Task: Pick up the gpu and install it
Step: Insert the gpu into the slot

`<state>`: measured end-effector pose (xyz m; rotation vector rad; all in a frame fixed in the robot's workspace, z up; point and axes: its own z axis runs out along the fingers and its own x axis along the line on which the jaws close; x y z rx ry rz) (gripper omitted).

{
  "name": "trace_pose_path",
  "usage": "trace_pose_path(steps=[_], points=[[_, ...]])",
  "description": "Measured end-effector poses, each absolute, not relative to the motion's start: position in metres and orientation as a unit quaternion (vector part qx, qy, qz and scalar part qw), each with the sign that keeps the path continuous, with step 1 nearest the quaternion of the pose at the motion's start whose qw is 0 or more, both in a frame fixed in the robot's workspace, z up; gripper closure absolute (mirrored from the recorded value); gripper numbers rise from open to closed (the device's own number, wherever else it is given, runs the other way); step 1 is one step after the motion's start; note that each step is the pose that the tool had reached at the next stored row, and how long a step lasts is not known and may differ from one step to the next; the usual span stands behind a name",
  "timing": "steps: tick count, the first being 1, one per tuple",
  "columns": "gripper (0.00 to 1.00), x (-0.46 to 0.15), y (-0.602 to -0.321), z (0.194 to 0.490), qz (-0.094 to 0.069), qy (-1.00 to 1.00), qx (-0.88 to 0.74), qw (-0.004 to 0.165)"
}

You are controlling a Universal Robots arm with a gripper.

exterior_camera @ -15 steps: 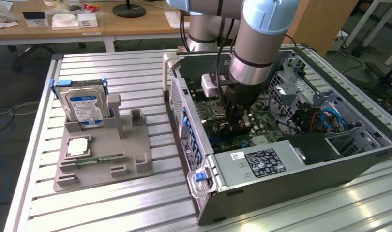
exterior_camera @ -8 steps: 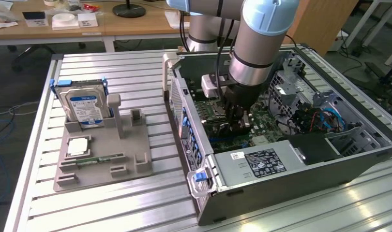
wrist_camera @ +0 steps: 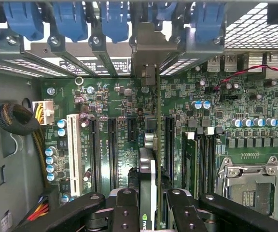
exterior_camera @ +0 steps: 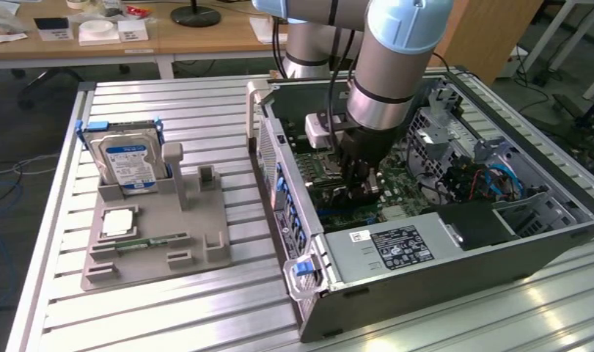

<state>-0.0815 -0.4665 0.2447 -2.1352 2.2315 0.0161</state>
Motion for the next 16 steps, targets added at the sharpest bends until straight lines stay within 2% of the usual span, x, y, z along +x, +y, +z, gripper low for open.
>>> trace_pose_path(steps=[16], points=[[0.73, -0.0815, -0.4658, 0.2406, 0.005, 0.722, -0.692, 0.026]])
